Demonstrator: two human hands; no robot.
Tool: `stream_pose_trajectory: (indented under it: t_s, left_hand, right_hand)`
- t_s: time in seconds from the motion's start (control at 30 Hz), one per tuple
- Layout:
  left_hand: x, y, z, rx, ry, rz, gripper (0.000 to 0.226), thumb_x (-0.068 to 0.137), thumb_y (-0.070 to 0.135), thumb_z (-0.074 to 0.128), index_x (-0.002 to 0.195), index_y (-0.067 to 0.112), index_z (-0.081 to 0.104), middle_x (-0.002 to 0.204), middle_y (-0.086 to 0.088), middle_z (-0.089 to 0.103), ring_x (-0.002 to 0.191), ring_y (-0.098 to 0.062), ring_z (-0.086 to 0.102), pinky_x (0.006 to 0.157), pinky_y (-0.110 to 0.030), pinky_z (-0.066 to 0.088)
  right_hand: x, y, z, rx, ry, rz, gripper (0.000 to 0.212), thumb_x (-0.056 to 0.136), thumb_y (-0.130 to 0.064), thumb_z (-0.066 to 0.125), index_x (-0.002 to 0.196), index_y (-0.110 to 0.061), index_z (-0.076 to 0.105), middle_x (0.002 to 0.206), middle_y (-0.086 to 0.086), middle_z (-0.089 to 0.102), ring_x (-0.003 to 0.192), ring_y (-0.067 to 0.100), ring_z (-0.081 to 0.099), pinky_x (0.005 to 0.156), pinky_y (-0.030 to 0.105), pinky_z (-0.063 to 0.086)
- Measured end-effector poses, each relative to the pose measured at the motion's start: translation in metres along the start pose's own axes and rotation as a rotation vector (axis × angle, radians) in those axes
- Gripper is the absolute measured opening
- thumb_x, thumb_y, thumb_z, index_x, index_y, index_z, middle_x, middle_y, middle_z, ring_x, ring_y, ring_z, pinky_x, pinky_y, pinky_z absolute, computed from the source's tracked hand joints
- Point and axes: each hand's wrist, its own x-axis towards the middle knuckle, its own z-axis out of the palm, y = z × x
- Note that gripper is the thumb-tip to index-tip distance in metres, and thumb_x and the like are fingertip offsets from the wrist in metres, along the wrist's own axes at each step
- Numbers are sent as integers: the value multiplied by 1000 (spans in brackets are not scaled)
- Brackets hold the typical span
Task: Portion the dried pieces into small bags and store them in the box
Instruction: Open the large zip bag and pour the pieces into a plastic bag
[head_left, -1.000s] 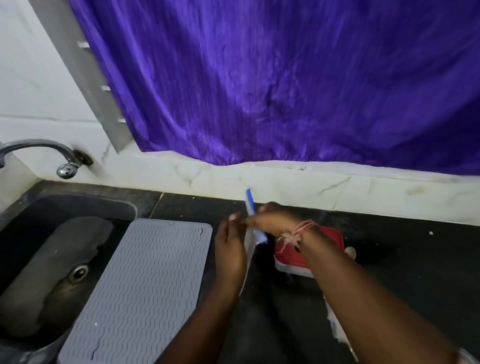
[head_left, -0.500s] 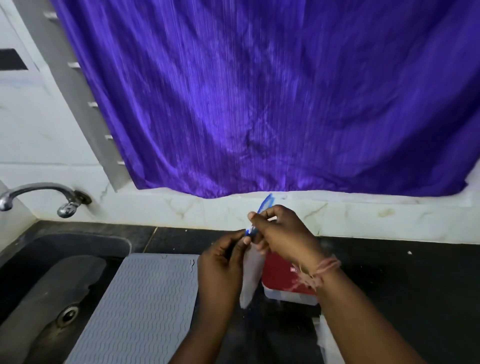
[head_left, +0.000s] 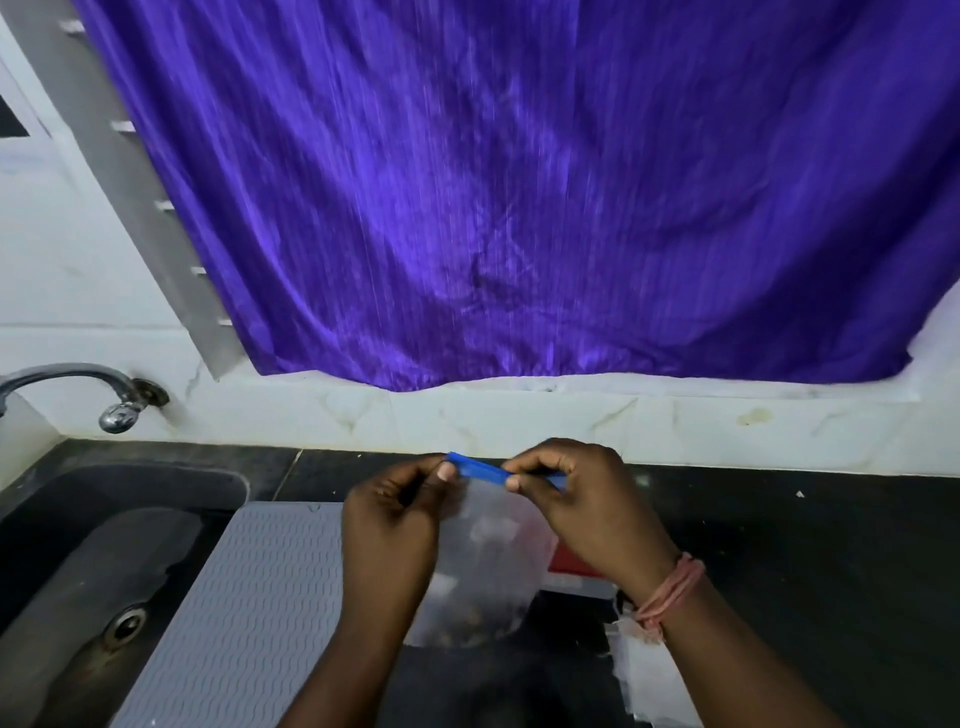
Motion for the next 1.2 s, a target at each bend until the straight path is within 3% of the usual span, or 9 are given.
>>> stream_pose_trajectory:
  t_s: [0.2,0.3,0.37,0.43,0.57,0.8,0.93,1.07,1.2]
  left_hand:
    - [14,-12,-16,-65,21,-50,21,94,2,68,83,18,77,79,2,79,79,-10,71,76,-21,54]
    - [7,-26,2,24,124,-68,11,98,26,67,108,24,71,104,8,76,98,-11,70,86,-23,54]
    - [1,-37,16,67,171,-284,56,87,60,70,131,28,58,128,0,62,110,-21,62,96,-41,53]
    - [-6,-49,31,-104,80,-632,78,71,81,69,116,16,66,106,-12,63,91,-28,61,78,-41,52]
    - [-26,-53,42,-478,-76,-993,21,98,24,67,91,4,69,76,-16,71,68,-24,69,68,-36,59]
    - [-31,-63,31,-226,-131,-659,21,87,19,80,97,0,75,83,-18,78,71,-23,75,63,-31,61]
    - [-34,-68,33,-210,-209,-586,28,82,20,81,95,-4,76,87,-27,75,78,-33,70,77,-42,58]
    - [-37,-76,29,-259,-272,-580,39,71,28,80,94,-3,75,84,-23,74,74,-29,71,68,-35,59]
    - [-36,-78,30,-256,-277,-585,40,70,26,81,94,-5,75,88,-27,75,77,-32,70,74,-39,57]
  right_hand:
    - [-36,43,-34,-25,-120,150,9,90,-18,72,90,-26,74,87,-15,73,85,1,69,83,29,55]
    - [-41,36,-21,24,-60,147,11,86,-12,68,81,-21,66,73,-4,69,66,11,66,69,37,56]
    - [-41,31,-3,21,-18,138,12,82,-9,67,75,-17,61,65,1,65,56,12,59,60,35,50]
    - [-44,28,15,-3,-49,134,11,80,-11,66,74,-17,59,64,1,63,55,7,54,58,35,46]
    - [-57,34,36,-14,-71,204,11,80,-18,67,74,-20,58,65,-2,62,55,7,53,55,33,45]
    - [-62,34,28,-7,-161,304,17,81,-38,77,81,-27,65,75,-5,68,66,6,63,59,24,50]
    - [-58,38,35,111,-203,366,8,83,-23,78,78,-20,73,75,-2,74,72,14,71,74,45,58]
    - [-57,43,33,228,-206,477,16,90,-21,71,75,-15,73,71,8,74,69,29,72,66,49,58]
    - [-60,42,41,-27,-199,285,21,91,-25,59,73,-18,66,65,1,68,56,7,60,61,42,52]
